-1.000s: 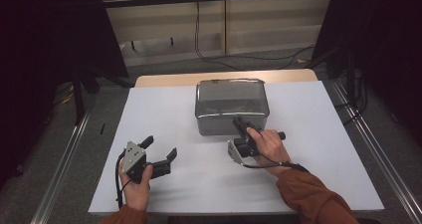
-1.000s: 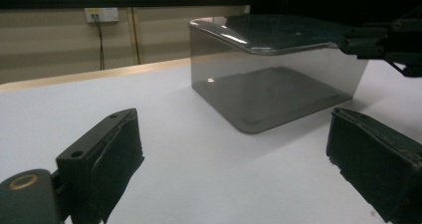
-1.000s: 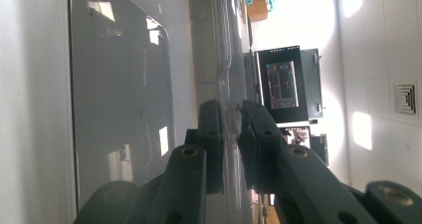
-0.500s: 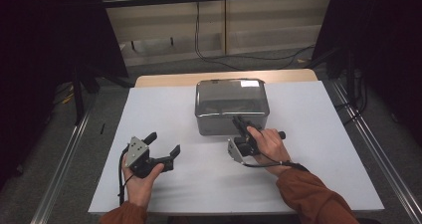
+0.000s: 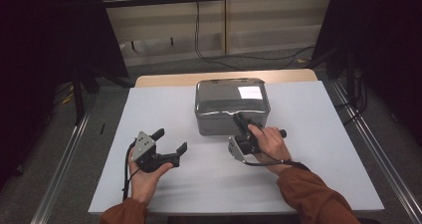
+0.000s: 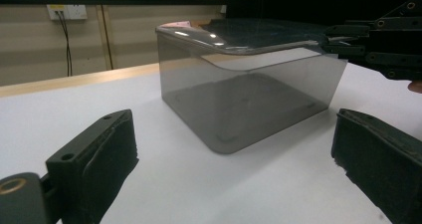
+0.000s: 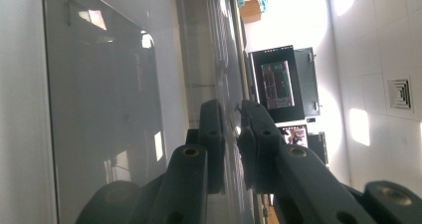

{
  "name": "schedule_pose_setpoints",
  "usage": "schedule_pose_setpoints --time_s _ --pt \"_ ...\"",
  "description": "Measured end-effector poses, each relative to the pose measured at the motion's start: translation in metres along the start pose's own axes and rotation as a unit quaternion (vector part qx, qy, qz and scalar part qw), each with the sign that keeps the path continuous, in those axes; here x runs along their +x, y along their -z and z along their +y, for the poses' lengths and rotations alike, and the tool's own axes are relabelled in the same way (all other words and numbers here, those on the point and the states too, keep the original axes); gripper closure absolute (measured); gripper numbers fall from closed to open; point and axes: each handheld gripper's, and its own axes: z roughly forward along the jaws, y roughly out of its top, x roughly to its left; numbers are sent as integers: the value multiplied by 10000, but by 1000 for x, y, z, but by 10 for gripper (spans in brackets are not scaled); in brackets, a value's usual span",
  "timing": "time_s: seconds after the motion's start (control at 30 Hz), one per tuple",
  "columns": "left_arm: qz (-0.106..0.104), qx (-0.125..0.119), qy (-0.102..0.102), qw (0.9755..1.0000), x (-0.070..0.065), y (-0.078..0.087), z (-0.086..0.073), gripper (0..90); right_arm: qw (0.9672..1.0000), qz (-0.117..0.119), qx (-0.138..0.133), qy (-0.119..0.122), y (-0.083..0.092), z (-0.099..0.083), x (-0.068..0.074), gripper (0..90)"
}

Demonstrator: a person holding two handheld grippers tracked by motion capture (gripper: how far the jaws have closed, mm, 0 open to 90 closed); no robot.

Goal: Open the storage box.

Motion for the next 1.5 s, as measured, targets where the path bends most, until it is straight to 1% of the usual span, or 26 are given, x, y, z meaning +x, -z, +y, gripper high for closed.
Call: schedule_pose_setpoints --time_s 0.13,0.27,0.3,0.33,0.37,0.4,0.5,0.57,0.63,0.7,0.77,0.83,0.93,0.97,1.03,1.07,1.1,1.17,1.2,1.23,1.27,1.3,1.37,1.43,1.47,1.5 --pt "-69 27 -152 9999 -2 -8 6 38 10000 -42 -24 -19 0 0 -4 807" --pt "-47 -56 -133 9999 -1 -13 11 40 10000 -50 -18 -28 0 1 -5 809" --pt "-34 -92 -87 9999 0 -18 15 37 10000 -52 -15 -45 0 1 -6 809" --pt "-29 -101 -144 9998 1 -20 16 36 10000 -63 -38 -36 0 0 -6 809" --pt "-29 -101 -144 9998 1 -20 16 36 10000 -67 -43 -34 0 0 -7 810" --pt "-3 -116 -172 9998 2 -25 19 36 10000 -61 -44 -18 0 1 -8 811" --pt "-3 -82 -76 9999 3 -33 22 38 9999 -85 -41 -57 0 0 -10 812" --pt "4 -73 -110 9999 4 -35 23 40 9999 -106 -67 -56 0 0 -12 813" --pt "-21 -82 -157 9998 4 -42 25 46 9999 -124 -65 -67 0 0 -12 814" --pt "-30 -86 -145 9999 4 -46 27 46 9999 -126 -53 -87 0 1 -13 814" --pt "-28 -98 -181 9998 4 -48 28 47 9999 -133 -57 -69 0 1 -13 816" --pt "-20 -71 -184 9998 3 -56 32 48 9999 -134 -76 3 -1 1 -15 818" --pt "-27 -71 -235 9997 3 -61 34 47 9998 -150 -88 42 -1 1 -20 821" --pt "-7 -79 -323 9994 4 -68 36 48 9998 -169 -86 3 -1 1 -21 822" --pt "16 -71 -313 9995 5 -70 36 50 9998 -162 -99 -12 -1 1 -22 822" --pt "18 -12 -321 9995 6 -73 36 50 9998 -167 -86 10 -1 2 -23 822" --pt "49 -22 -349 9994 8 -79 36 50 9998 -165 -88 -1 -1 1 -23 822" --pt "115 55 -380 9992 10 -83 35 56 9998 -161 -92 -1 -1 1 -22 822" --pt "115 55 -380 9992 10 -83 35 56 9998 -151 -95 14 -1 1 -22 823" --pt "81 76 -379 9992 10 -88 34 56 9998 -148 -93 19 -1 2 -22 823" --pt "97 72 -443 9989 10 -91 34 56 9999 -154 -71 16 -1 2 -22 823" --pt "91 27 -440 9990 10 -92 34 57 9998 -160 -67 24 -1 2 -23 823" --pt "99 -92 -361 9993 11 -95 35 68 9998 -167 -65 -21 -1 2 -24 824" --pt "98 -44 -390 9992 13 -96 36 67 9998 -184 -93 -25 -1 2 -26 824" --pt "116 -27 -412 9991 14 -98 37 67 9998 -184 -93 -25 -1 2 -26 824" --pt "227 -109 -477 9985 16 -101 41 71 9998 -184 -90 -15 -2 2 -28 824"
